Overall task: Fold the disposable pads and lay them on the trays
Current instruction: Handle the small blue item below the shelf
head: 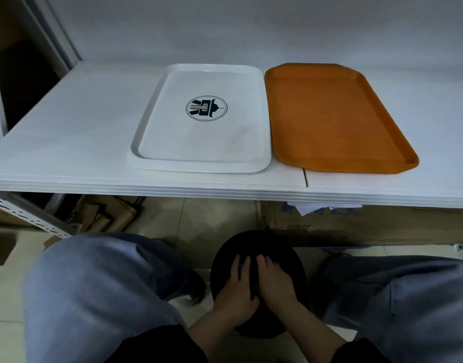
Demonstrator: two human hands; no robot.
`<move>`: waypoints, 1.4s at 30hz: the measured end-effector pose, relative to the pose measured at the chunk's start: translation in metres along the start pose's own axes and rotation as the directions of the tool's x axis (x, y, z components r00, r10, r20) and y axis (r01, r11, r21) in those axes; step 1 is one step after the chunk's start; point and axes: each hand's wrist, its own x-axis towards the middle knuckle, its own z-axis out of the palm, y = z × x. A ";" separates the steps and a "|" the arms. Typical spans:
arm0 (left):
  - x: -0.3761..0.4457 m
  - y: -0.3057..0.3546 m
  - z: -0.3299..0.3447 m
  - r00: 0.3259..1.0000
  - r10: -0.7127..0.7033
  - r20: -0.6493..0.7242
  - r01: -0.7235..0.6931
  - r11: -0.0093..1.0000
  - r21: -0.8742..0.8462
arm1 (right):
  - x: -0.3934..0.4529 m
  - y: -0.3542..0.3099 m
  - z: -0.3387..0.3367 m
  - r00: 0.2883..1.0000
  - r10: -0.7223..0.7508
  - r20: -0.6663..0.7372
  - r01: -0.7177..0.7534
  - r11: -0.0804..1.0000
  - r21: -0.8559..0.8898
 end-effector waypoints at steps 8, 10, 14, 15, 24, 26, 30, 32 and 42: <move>0.029 -0.010 0.018 0.989 -0.017 0.149 -0.003 0.992 0.130 | 0.002 0.010 0.018 0.979 0.080 0.187 -0.065 0.994 -0.084; 0.037 -0.014 0.022 0.981 -0.042 0.189 0.013 0.988 0.154 | 0.007 0.013 0.021 0.965 0.084 0.248 -0.070 0.995 -0.067; 0.046 -0.021 0.023 0.966 -0.091 0.241 0.040 0.978 0.207 | 0.015 0.014 0.025 0.948 0.068 0.310 -0.055 0.997 -0.049; 0.046 -0.021 0.023 0.966 -0.099 0.241 0.051 0.979 0.200 | 0.016 0.014 0.025 0.951 0.064 0.303 -0.053 0.998 -0.043; 0.039 -0.010 0.006 0.995 -0.102 0.001 0.099 0.969 0.227 | 0.010 0.014 0.005 0.995 0.046 0.087 -0.040 0.997 -0.073; 0.033 -0.009 0.003 0.996 -0.091 -0.018 0.093 0.972 0.216 | 0.004 0.013 -0.003 0.996 0.042 0.077 -0.038 0.997 -0.064; 0.022 0.000 -0.007 0.997 -0.068 -0.030 0.073 0.975 0.211 | -0.006 0.012 -0.018 0.998 0.033 0.045 -0.030 0.997 -0.075; 0.018 0.004 -0.013 0.998 -0.057 -0.026 0.061 0.977 0.206 | -0.010 0.012 -0.027 0.999 0.033 0.033 -0.031 0.998 -0.062; -0.005 0.041 -0.072 0.995 -0.037 -0.098 0.059 0.969 0.240 | -0.029 -0.005 -0.097 0.998 -0.007 -0.056 0.002 0.995 -0.103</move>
